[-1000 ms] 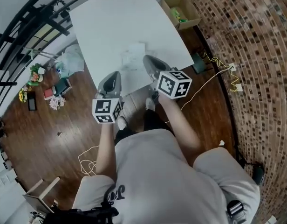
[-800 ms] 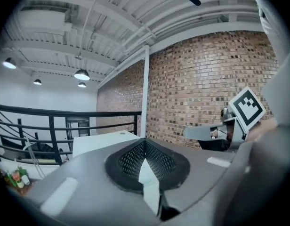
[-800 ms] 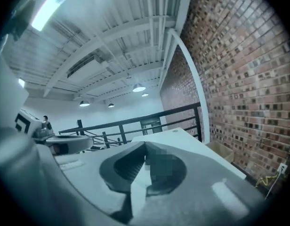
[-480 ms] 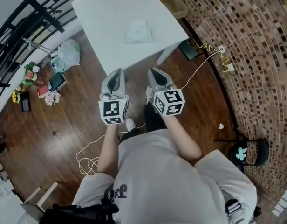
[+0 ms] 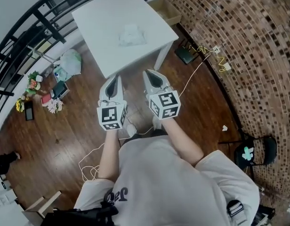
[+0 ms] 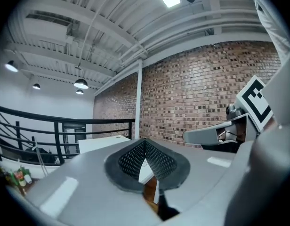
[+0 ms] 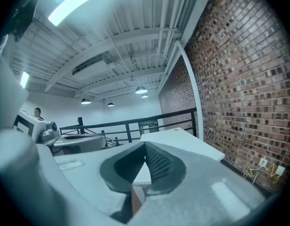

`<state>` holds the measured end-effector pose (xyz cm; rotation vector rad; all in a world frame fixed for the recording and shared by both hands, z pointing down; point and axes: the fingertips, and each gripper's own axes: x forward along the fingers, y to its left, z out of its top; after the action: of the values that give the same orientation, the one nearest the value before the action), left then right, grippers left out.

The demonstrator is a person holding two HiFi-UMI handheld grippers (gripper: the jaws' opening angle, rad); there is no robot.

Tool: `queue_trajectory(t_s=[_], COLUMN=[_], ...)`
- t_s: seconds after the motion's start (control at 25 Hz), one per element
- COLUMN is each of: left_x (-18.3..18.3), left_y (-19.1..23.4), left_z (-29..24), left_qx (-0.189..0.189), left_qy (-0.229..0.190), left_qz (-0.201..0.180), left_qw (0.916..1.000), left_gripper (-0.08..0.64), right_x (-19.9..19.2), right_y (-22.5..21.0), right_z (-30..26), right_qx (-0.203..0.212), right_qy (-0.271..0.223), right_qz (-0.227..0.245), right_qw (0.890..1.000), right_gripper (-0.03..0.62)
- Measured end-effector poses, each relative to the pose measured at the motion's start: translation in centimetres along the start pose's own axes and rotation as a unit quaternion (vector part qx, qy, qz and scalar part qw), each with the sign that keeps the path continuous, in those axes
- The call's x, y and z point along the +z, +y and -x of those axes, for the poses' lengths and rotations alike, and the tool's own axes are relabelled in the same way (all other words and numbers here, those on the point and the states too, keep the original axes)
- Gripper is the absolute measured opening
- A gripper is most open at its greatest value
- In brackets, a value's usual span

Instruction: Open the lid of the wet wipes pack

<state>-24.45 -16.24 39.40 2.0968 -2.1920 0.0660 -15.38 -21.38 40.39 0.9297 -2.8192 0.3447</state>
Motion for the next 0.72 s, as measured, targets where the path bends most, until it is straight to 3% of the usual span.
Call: queue_trajectory(t_s=[0.2,0.4,0.72], left_x=[1.9,1.4,1.8], left_y=[-2.8,-8.0,-8.7], left_z=[-0.7,-1.7,-2.0], left_qx=[0.013,0.000,0.039], left_qy=[-0.015,-0.004,-0.008], left_qz=[0.002,-0.013,-0.017], left_qw=[0.9998,0.9999,0.9991], left_gripper=[0.017,0.017,0.017], right_x=[1.9,1.0,1.6], right_y=[-0.8,-4.5,-6.0], right_z=[2.3,4.2,5.0], right_qx=[0.028,0.026,0.054], right_qy=[-0.019,-0.009,-0.016], right_qz=[0.026,-0.003,0.001], right_qw=[0.999,1.000,0.998], right_gripper=[-0.008,-0.008,-0.008])
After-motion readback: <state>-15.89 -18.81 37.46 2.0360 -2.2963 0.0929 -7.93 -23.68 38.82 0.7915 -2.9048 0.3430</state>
